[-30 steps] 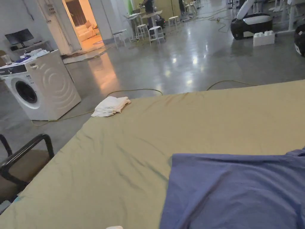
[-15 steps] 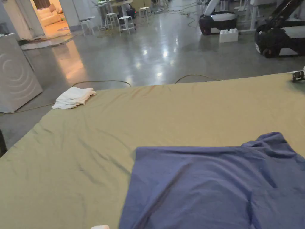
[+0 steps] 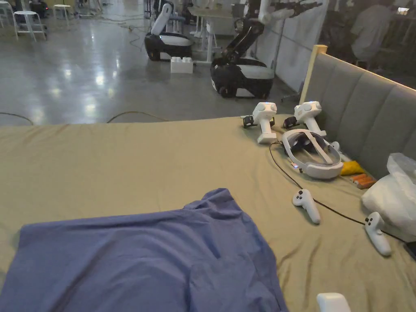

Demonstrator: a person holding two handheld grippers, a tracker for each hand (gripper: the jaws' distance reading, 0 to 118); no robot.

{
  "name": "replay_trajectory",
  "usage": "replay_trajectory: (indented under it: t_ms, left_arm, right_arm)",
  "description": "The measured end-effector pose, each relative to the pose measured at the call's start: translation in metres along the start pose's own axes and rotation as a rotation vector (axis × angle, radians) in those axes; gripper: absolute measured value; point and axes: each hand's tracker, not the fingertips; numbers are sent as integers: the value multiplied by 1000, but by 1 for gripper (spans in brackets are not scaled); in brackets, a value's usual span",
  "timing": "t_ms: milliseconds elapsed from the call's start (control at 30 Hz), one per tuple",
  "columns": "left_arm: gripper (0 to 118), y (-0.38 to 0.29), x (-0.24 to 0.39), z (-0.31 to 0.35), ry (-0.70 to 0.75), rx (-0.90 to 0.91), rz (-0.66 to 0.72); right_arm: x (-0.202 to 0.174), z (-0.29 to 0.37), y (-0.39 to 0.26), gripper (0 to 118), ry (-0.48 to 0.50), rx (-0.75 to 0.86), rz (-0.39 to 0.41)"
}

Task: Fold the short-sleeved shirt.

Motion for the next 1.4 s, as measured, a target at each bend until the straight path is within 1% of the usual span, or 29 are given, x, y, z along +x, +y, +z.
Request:
replay_trajectory:
  t_ms: [33,133,167,200,233,300,333,400,467,533,567,633,733,800,900,1033,1067,1133,1233,1267,1300,1333,1367,1400]
  left_arm:
    - [10,0,1,0,3,0,-1]
    - [10,-1,4,3,2,-4,9]
    - [10,-2,4,3,2,-4,11]
    - [10,-2,4,4,-4,-6,15]
    - [10,-3,4,5,-6,-6,18]
    - [10,-4,6,9,-11,-3,21]
    - [10,-5,5,11,-18,-1,25]
    - [10,-3,-2,11,-35,10,32]
    - [10,-8,-7,25,-60,59,36]
    - [10,-9,-11,38,-54,109,39]
    - [10,-5,-13,47,-73,140,43]
    - [10,14,-14,66,-103,212,45]
    - [10,59,-11,75,-106,267,30]
    - [10,94,-5,69,-96,267,18]
    - [10,142,0,48,-69,243,-17]
    - [10,197,10,8,-36,199,-22]
    - [10,207,13,-2,-14,165,-25]
    - [10,222,17,-20,24,158,-34]
    - [10,236,18,-39,14,157,-10]
    - [12,238,18,-43,5,164,9]
    - [27,239,17,-47,-7,164,26]
    - [52,237,15,-47,-11,165,46]
    - [79,235,13,-47,-11,169,68]
    - [89,233,8,-44,-46,170,91]
  right_arm:
    - [-1,-5,1,59,-4,-19,12]
    - [-8,-14,3,57,47,-42,69]
    - [-12,-14,3,49,49,-49,85]
    - [-15,-14,3,26,52,-51,107]
    - [-18,-16,2,13,69,-51,129]
    - [-24,-17,2,5,68,-63,152]
    - [-26,-18,2,4,57,-66,163]
    - [-24,-13,1,3,53,-51,158]
    - [-22,1,2,3,66,3,97]
    - [-16,16,2,3,81,55,57]
    - [-15,25,5,3,97,82,33]
    - [-12,30,18,2,116,104,-2]
    - [-23,31,49,2,108,129,-36]
    - [-28,20,73,2,95,138,-30]
    - [-35,-3,112,2,76,129,-46]
    - [-44,-48,160,2,40,71,-50]
    - [-47,-60,170,2,29,50,-46]
    - [-49,-79,182,3,20,14,-43]
    - [-52,-100,190,3,0,-2,-39]
    - [-54,-104,191,4,-7,-4,-29]
    - [-55,-108,190,23,-11,0,-20]
    - [-55,-111,190,55,-12,-6,-10]
    - [-54,-114,188,82,-29,-19,3]
    - [-53,-113,187,84,-39,-27,17]
